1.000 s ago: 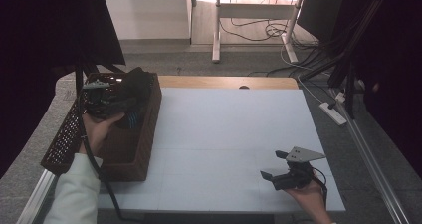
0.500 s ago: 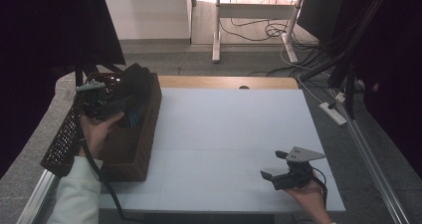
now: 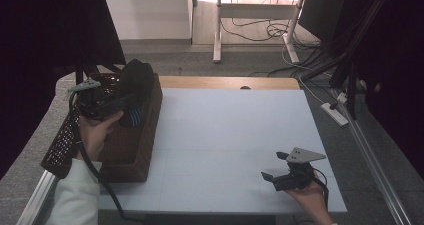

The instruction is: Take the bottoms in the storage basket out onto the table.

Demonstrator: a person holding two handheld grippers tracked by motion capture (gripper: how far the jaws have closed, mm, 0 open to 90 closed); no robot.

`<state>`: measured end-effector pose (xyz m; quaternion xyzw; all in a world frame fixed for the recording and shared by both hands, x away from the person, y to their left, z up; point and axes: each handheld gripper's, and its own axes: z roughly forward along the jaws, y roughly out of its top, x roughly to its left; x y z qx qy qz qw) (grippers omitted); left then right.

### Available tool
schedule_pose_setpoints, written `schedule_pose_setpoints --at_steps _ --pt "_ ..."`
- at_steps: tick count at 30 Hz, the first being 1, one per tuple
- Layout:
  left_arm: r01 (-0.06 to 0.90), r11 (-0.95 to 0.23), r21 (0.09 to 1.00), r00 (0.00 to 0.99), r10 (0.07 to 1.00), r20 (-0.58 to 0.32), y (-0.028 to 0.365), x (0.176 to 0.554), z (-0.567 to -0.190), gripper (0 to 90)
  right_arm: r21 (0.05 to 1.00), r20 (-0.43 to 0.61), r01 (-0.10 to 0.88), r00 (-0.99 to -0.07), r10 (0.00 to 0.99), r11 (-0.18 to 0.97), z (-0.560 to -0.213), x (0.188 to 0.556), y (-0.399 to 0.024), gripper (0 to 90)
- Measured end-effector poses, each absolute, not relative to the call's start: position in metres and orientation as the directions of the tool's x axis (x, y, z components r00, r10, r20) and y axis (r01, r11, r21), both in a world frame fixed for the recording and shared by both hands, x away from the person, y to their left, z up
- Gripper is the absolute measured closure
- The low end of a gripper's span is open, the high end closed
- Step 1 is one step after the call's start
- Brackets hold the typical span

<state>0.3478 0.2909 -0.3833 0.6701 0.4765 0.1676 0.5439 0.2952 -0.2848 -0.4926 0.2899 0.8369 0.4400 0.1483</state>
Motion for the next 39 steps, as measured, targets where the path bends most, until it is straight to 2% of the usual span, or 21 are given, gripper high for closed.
schedule_pose_setpoints --at_steps 16,39 --pt "0.416 0.067 0.907 0.525 0.797 -0.300 0.280 0.340 -0.375 53.2 0.823 0.003 0.352 -0.787 0.617 0.445 -0.492 0.295 -0.285 6.5" --pt "0.408 0.074 0.910 0.589 0.741 -0.324 0.254 0.335 -0.371 53.2 0.823 -0.001 0.349 -0.789 0.615 0.448 -0.491 0.294 -0.285 6.5"
